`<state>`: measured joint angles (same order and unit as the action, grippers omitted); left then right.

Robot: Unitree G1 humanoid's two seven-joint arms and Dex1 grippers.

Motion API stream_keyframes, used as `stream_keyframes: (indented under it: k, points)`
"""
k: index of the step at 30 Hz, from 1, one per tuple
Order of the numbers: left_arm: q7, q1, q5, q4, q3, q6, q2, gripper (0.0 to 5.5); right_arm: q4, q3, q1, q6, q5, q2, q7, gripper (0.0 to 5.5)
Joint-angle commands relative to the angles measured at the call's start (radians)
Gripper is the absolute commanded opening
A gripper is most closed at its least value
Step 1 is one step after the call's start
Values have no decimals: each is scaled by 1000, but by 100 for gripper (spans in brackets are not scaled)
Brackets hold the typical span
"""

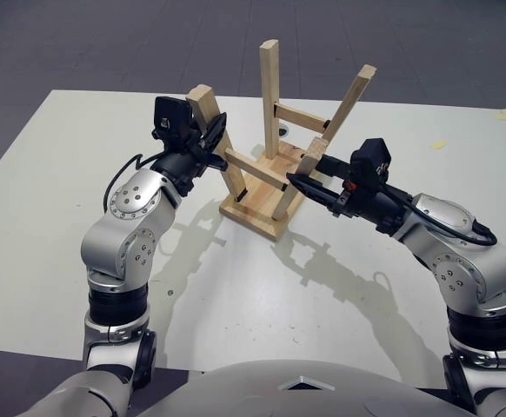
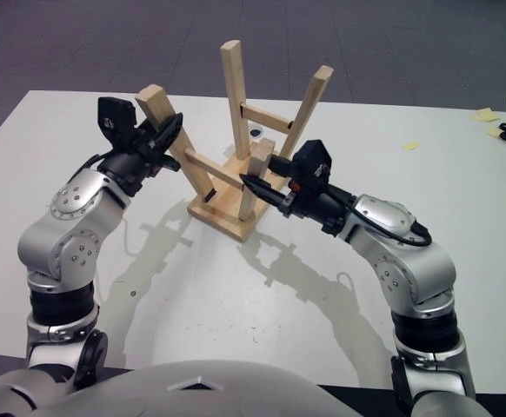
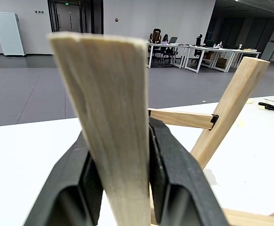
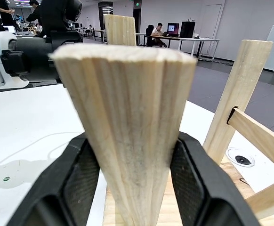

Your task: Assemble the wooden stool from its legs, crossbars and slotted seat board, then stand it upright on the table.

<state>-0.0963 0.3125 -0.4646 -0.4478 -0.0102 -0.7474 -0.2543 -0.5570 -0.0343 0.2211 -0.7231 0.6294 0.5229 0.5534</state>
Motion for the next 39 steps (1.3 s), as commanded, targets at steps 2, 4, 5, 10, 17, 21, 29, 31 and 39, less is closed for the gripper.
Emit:
stream_keyframes:
  k: [2,4,5,10,17,21,29,31,39]
  points:
    - [-63,-121,7,109,117,-131,-22,109,54,-33,104,-138,32,-52,-65,211]
    - [-69,-118,5,115,130,-132,-21,109,83,-36,143,-188,39,-79,-91,211]
    - [-74,-119,8,119,140,-132,-25,109,97,-41,159,-209,34,-94,-107,211]
    - [-109,-146,16,117,193,-126,-62,110,143,-48,201,-291,19,-167,-170,212]
    - [-105,-169,25,117,211,-102,-86,111,154,68,233,-340,96,-287,-227,213]
    - [-96,-187,29,106,205,-83,-94,111,131,101,213,-351,105,-303,-224,215]
    - [-70,-218,41,99,179,-15,-89,111,102,204,209,-349,187,-288,-205,363]
    - [-68,-225,49,90,185,-9,-99,111,104,228,213,-347,215,-278,-202,396]
    - [-57,-246,68,93,203,6,-108,111,111,294,224,-350,321,-279,-236,521]
